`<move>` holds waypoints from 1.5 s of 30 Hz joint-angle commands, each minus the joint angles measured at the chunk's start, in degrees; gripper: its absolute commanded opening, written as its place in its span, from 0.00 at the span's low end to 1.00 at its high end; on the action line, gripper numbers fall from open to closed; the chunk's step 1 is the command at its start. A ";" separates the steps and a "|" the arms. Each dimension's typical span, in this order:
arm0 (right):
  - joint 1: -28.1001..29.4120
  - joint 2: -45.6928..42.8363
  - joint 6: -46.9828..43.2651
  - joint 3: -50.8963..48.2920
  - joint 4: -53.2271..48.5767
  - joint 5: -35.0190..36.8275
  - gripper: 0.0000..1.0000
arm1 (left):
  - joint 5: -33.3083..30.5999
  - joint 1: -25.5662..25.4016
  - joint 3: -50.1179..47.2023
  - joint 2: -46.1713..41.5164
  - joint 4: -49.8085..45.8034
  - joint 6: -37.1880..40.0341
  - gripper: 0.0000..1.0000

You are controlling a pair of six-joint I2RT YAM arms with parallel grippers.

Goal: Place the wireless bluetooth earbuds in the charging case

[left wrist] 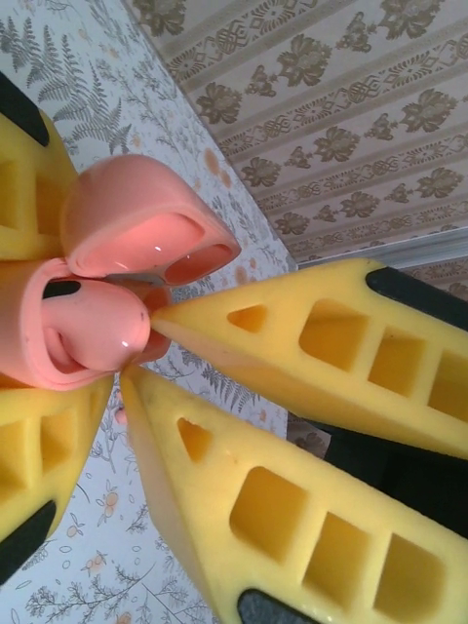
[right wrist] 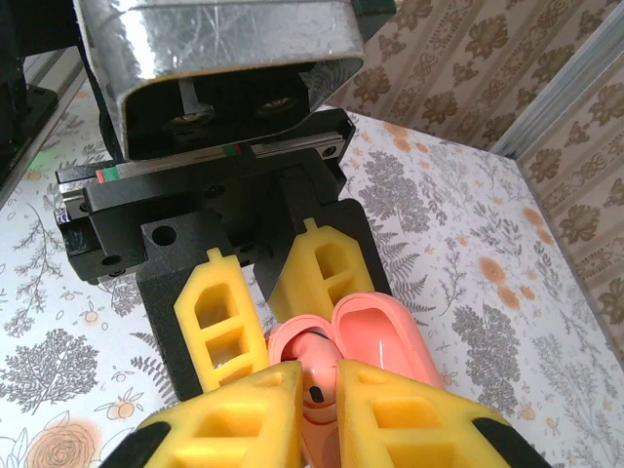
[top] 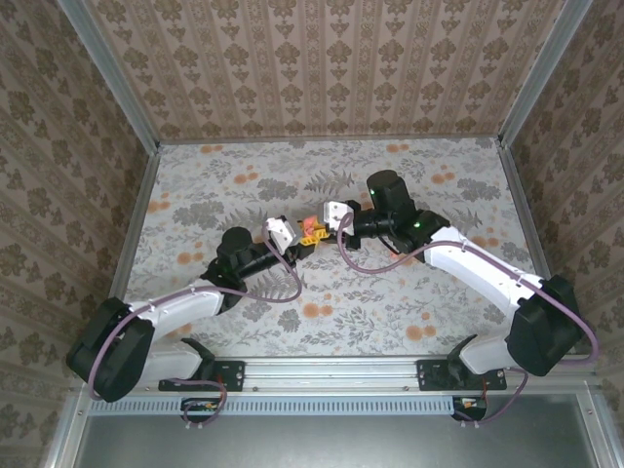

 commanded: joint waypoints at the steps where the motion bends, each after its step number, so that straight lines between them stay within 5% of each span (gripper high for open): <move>1: 0.44 0.92 -1.45 1.45 -2.40 -1.02 0.17 | 0.53 -0.49 0.23 -2.16 1.27 1.58 0.14; 20: -2.12 -9.35 10.67 -2.84 2.30 -0.07 0.26 | -2.26 -0.62 -1.26 -1.64 0.57 2.17 0.14; 34: -8.70 -14.00 27.56 -3.10 -8.62 4.95 0.32 | -3.67 -1.67 -1.67 -2.56 -2.36 3.16 0.14; 45: -12.02 -13.41 30.95 -4.91 -17.80 5.49 0.35 | -4.51 -3.21 -1.71 -2.25 -4.31 3.70 0.14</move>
